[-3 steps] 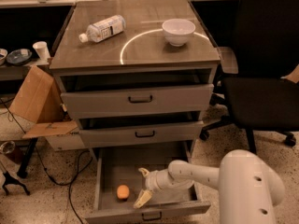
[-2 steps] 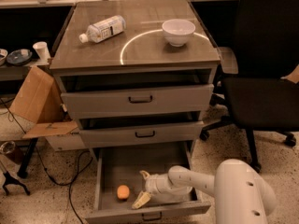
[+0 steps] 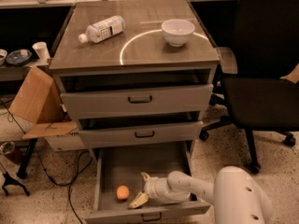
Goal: Pick orange from bottom drawer and place on counter
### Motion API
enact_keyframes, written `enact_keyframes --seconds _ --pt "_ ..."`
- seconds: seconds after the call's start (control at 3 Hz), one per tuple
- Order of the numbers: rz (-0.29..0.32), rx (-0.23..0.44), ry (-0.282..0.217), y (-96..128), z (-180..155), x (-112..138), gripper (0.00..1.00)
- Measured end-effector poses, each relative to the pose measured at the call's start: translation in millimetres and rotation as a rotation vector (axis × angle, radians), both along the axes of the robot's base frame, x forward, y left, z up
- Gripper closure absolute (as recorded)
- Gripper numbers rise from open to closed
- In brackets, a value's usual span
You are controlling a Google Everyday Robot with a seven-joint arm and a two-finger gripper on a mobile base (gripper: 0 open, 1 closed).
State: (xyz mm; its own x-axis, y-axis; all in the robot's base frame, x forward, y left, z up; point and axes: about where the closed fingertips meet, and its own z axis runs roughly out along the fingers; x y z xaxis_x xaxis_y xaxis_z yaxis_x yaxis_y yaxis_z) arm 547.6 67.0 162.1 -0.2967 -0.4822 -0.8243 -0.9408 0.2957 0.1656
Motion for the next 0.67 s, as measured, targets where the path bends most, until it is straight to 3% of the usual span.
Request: enact_keyframes --seconds 0.67 --pt "-0.100 0.027 0.050 14.9 -5.2 11.6 0.00"
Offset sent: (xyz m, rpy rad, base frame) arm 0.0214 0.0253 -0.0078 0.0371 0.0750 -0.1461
